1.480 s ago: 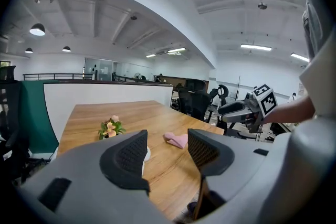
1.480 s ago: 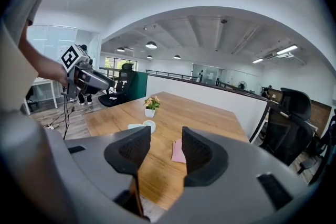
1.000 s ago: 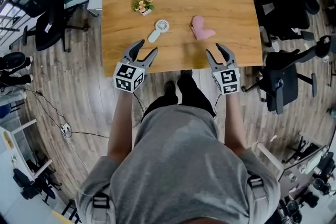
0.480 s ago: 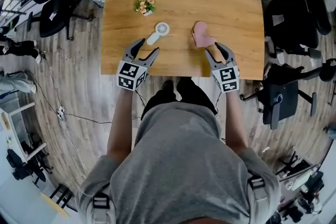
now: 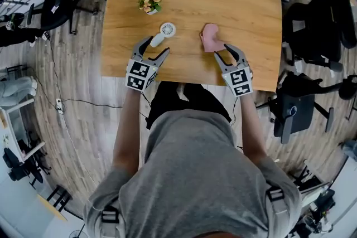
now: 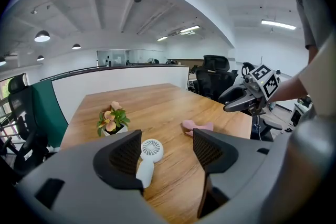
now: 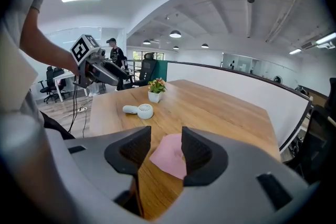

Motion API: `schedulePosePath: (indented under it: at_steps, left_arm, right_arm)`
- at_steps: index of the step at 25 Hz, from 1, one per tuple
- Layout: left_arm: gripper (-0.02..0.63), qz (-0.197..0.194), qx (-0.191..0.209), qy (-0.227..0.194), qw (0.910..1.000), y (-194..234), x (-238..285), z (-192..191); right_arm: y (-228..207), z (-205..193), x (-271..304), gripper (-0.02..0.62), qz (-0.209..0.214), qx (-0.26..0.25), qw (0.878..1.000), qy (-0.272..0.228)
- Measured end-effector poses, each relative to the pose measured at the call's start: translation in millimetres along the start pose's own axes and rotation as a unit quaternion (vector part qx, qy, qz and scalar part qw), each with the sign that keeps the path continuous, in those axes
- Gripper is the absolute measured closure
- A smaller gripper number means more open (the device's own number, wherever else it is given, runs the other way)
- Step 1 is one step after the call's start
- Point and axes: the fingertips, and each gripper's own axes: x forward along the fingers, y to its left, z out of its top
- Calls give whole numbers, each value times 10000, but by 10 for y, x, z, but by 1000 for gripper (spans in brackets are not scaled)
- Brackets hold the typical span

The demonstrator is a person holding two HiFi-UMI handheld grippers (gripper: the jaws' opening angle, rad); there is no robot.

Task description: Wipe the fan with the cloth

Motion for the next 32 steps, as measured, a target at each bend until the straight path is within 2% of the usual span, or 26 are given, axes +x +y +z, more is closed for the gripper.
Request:
schedulePosePath:
  at_steps: [5, 9, 13, 18, 32]
  left_arm:
    - [295, -48, 19, 117, 9999, 140, 150, -74]
    - [288, -245, 15, 230, 9994, 226, 313, -192]
    - [282, -380, 276, 471, 9978, 317, 521, -364]
    - [272, -504, 396, 712, 9954, 432, 747, -539]
    - [236, -664, 290, 993, 9924, 544, 1215, -827]
  right_arm:
    - [17, -132, 163, 405, 108, -29, 9996, 240]
    - [-39, -215, 317, 407, 31, 61, 9992, 399]
    - [-49, -315, 503, 410, -5, 158, 9982, 585]
    - [-41, -398, 685, 411, -3, 260, 9966, 776]
    - [-53, -571, 910, 410, 134, 470, 9929, 1081]
